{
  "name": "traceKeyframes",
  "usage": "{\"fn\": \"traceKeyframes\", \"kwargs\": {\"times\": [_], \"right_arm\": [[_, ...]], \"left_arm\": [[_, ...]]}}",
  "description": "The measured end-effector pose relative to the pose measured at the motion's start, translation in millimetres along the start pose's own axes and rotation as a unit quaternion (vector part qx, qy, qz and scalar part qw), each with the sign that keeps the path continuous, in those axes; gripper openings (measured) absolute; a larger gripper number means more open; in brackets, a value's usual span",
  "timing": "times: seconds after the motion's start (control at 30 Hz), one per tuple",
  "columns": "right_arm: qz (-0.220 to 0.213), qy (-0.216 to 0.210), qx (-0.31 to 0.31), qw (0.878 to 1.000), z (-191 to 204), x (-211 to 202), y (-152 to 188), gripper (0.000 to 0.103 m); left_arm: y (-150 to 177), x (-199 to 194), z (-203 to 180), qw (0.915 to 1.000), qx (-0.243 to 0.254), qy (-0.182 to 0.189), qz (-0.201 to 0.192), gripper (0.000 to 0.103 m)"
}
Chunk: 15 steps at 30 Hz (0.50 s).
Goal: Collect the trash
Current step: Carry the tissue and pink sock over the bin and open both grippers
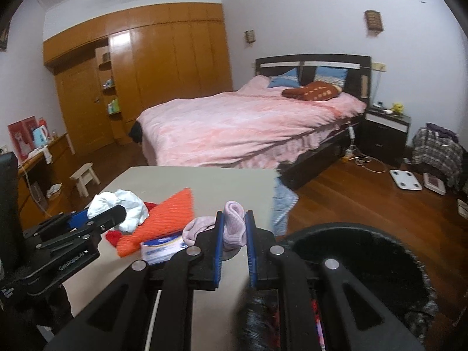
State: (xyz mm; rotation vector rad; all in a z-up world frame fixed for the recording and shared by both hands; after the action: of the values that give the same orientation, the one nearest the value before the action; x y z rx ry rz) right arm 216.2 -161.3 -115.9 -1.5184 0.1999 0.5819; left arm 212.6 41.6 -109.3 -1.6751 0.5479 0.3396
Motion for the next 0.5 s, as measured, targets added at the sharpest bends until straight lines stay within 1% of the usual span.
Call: {"fn": "traceKeyframes", "kwargs": {"times": [0.3, 0.5], "right_arm": [[-0.007, 0.057, 0.021, 0.998, -58.7, -36.2, 9.7, 0.014], [0.001, 0.088, 0.035, 0.995, -89.1, -47.7, 24.5, 0.014]], "left_arm": [[4.6, 0.9, -53.0, 0.999, 0.022, 0.038, 0.0, 0.039], [9.1, 6.4, -90.9, 0.9968, 0.042, 0.068, 0.003, 0.039]]}}
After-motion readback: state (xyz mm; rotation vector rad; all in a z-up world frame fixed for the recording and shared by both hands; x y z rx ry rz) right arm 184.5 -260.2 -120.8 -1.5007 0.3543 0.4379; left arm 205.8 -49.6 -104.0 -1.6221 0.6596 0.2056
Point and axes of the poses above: each gripper's, at about its wrist camera, not at the fingertips, and x roughly the way its jaws point, z to its left, y to its underside, the point moved 7 cm from there along x, roughly the way its jaws point, and after that the axes turned 4 degrees about -x, right-handed, at the moved point
